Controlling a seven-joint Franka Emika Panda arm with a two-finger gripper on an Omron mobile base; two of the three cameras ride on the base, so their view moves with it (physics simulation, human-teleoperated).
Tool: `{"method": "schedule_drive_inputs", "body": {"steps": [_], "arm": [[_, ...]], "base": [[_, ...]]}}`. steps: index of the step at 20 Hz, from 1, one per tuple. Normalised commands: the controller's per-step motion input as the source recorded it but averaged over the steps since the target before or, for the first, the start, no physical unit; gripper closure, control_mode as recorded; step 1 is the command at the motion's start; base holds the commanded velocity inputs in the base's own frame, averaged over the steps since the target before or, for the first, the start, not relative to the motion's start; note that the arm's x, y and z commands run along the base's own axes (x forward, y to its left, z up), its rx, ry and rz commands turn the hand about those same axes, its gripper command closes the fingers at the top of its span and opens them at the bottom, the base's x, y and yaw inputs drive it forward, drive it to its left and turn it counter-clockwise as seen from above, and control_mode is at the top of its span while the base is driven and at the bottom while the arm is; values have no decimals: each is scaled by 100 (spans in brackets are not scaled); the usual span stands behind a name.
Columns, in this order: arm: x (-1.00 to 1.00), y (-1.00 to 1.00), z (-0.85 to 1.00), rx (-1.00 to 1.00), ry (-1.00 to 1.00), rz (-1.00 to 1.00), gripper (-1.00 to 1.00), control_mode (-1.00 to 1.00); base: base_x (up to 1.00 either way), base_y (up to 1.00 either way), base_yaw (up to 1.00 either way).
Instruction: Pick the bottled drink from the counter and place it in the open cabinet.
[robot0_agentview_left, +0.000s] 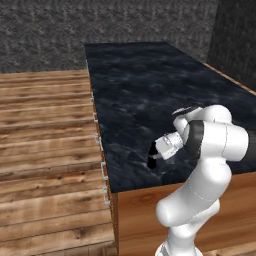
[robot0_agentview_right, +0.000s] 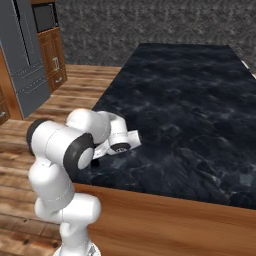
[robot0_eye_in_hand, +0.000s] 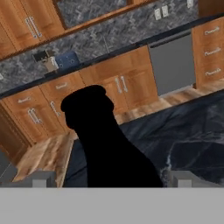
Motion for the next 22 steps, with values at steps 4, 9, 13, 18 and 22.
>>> {"method": "schedule_drive_inputs", "body": {"steps": [4, 9, 13, 18, 22], "arm": [[3, 15, -10, 2, 16, 5, -100, -100], [2, 10, -12, 3, 11, 6, 100, -100], [-10, -1, -4, 2, 1, 8, 100, -100], [-22, 0, 14, 3, -2, 4, 100, -100], [-34, 0, 44, 2, -1, 3, 100, -100]], "base": [[0, 0, 0], [0, 0, 0], [0, 0, 0], [0, 0, 0], [0, 0, 0]]}}
